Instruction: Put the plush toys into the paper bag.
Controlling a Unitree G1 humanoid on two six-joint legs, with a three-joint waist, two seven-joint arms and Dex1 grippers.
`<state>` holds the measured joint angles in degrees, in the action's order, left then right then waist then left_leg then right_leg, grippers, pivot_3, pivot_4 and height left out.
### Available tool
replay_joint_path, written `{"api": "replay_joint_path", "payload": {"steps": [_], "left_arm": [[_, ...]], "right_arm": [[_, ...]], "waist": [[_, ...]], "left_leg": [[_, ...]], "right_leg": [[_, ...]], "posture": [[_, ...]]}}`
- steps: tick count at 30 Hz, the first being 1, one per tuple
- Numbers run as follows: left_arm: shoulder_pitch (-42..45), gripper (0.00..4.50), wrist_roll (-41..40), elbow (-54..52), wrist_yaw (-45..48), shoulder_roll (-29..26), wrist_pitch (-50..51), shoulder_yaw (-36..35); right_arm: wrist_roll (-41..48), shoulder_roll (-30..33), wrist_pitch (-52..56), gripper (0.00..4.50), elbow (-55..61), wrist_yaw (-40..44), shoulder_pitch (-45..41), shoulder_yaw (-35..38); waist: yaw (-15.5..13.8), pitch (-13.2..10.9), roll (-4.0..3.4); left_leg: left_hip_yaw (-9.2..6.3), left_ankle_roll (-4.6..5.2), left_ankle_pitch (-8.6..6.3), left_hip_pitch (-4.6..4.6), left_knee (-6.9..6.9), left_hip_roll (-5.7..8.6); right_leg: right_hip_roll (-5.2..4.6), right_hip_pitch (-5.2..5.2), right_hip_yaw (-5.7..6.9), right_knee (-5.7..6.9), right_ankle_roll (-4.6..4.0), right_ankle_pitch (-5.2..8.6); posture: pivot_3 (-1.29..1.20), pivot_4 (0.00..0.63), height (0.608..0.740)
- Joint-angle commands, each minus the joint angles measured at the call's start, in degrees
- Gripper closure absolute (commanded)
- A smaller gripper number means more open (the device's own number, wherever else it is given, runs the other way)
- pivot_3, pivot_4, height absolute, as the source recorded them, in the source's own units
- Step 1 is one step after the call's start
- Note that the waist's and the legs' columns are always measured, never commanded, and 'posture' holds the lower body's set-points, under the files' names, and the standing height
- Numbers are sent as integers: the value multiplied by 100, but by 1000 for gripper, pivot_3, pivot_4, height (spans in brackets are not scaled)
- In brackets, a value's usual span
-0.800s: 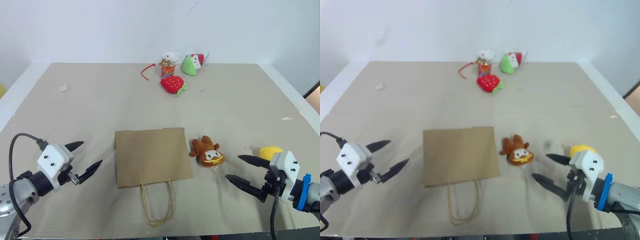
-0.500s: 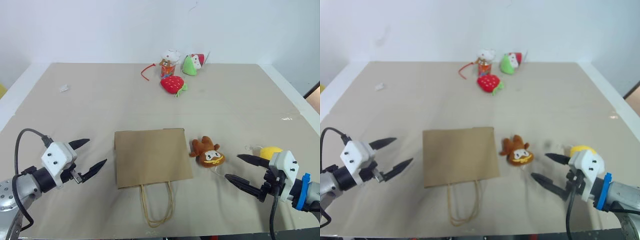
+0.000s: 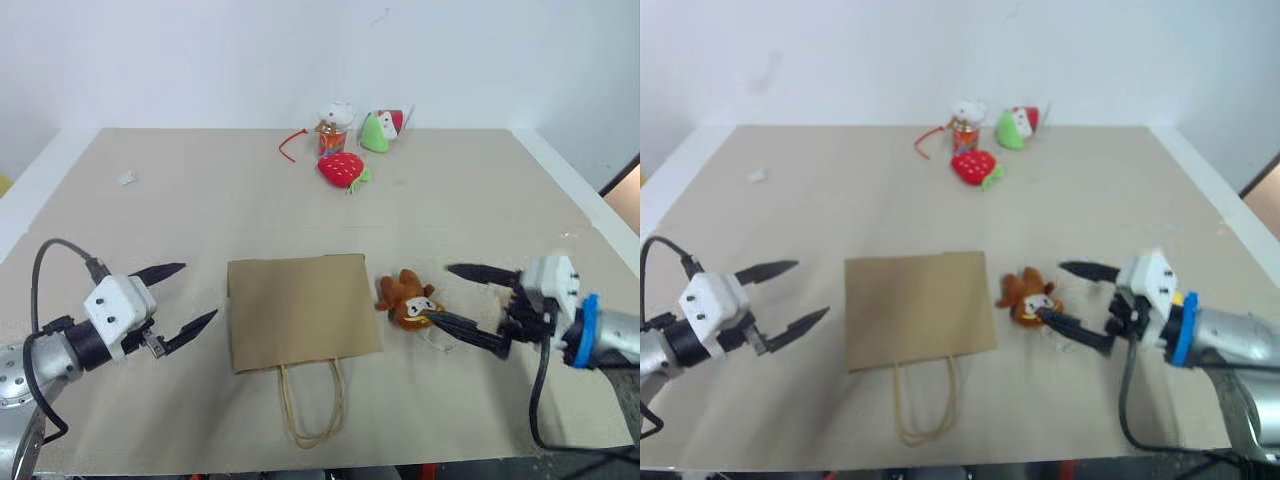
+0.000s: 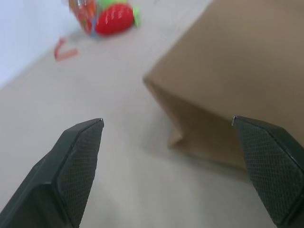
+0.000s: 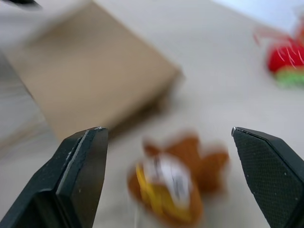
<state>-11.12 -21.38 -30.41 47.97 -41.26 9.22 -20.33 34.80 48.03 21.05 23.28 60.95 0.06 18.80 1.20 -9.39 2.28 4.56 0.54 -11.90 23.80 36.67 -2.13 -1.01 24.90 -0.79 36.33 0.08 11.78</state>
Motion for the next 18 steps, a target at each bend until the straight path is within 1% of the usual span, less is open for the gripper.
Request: {"api": "replay_joint_path", "payload": {"steps": [1,4,7,10,12,13,16,18], "left_arm": [[444,42,47,-492,176,-126,-258,545],[448,42,318,-558,724,-245,-716,1266],[523,42,510,-403,1115,-321,-1047,1806],[694,42,721,-180,1419,-367,-1425,2248],[773,42,805,-74,1479,-344,-1569,2400],[809,42,837,-21,1515,-338,-1638,2465],[1010,42,1109,307,1648,-282,-2093,2744],[1172,42,1241,459,1604,-191,-2199,2866]], "right_arm": [[351,-219,372,0,331,617,-1338,-1424],[190,-416,296,0,197,980,-1825,-2113],[-40,-495,128,0,-88,1196,-2162,-2413],[-150,-546,109,0,-334,1202,-2462,-2498],[-176,-555,115,0,-391,1185,-2526,-2496],[-180,-554,129,0,-395,1173,-2535,-2493],[-155,-528,216,0,-240,1047,-2409,-2443],[-140,-523,263,0,-124,961,-2315,-2414]], "waist": [[-3,-1,-1],[-5,1,2],[-8,4,4],[-10,3,4],[-11,3,4],[-11,4,4],[-11,4,4],[-13,4,4]], "left_leg": [[4,0,0,-6,-1,-1],[4,1,1,-4,-1,0],[5,-2,-4,-4,-2,6],[3,0,-13,15,-3,11],[3,0,-13,16,-2,12],[2,-1,-11,15,1,11],[2,-1,-11,13,6,10],[4,-1,-11,8,11,10]], "right_leg": [[-1,-2,-2,6,0,0],[4,0,-4,11,2,-2],[8,-2,-11,17,13,-10],[8,13,-16,19,32,-15],[8,14,-13,21,32,-15],[9,16,-12,25,13,-7],[9,15,-12,34,13,-7],[7,16,-13,49,10,-4]], "posture": [[0,150,740],[0,150,740],[0,150,740],[0,150,740],[0,150,740],[0,150,740],[0,150,740],[0,150,740]]}}
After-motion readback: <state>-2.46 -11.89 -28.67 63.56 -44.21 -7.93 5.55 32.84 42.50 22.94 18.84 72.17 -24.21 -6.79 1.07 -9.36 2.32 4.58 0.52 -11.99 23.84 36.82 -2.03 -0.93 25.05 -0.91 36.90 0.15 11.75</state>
